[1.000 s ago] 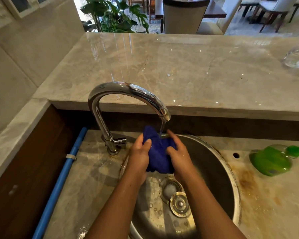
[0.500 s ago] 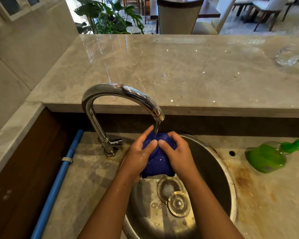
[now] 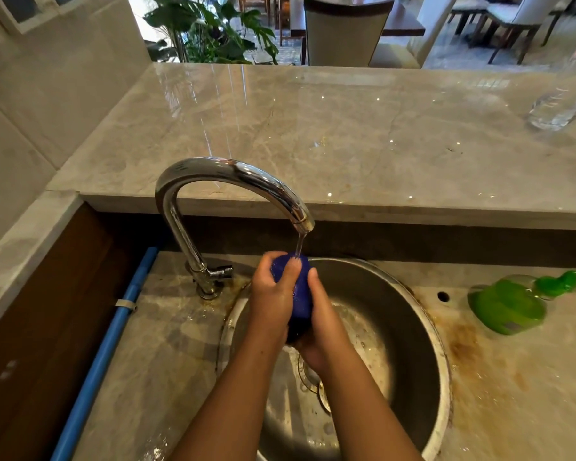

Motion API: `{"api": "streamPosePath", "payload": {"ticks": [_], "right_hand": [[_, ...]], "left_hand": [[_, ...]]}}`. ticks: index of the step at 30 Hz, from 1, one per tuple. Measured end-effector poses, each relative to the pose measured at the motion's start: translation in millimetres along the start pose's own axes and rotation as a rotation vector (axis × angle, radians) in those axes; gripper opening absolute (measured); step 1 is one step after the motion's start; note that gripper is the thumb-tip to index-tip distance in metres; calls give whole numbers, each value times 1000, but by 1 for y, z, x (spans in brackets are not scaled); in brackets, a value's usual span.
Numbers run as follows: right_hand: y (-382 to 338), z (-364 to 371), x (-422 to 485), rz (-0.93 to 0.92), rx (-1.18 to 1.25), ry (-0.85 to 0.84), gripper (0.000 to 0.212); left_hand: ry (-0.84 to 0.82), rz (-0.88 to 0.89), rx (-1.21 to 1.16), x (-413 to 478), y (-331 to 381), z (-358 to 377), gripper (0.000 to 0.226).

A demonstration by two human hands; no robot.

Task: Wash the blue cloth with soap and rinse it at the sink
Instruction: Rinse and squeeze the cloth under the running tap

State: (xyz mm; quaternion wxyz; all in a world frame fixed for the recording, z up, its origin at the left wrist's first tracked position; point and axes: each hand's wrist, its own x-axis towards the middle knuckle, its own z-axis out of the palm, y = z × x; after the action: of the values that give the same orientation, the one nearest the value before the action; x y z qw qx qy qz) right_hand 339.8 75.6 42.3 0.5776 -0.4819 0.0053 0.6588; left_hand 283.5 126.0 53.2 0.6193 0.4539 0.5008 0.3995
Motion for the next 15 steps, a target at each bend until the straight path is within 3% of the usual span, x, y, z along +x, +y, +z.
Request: {"api": "streamPosePath", "payload": {"ticks": [3, 6, 12, 15], "right_hand": [[-11, 0, 5, -184, -72, 137, 28], [-24, -4, 8, -406, -178, 169, 7], [-24, 5, 12, -603, -444, 201, 10], [-21, 2, 15, -627, -453, 218, 14]], "left_hand": [[-95, 4, -3, -5, 2, -12, 21], [-102, 8, -39, -3, 0, -24, 21], [126, -5, 76, -1, -1, -1, 16], [87, -124, -70, 1, 1, 5, 17]]}}
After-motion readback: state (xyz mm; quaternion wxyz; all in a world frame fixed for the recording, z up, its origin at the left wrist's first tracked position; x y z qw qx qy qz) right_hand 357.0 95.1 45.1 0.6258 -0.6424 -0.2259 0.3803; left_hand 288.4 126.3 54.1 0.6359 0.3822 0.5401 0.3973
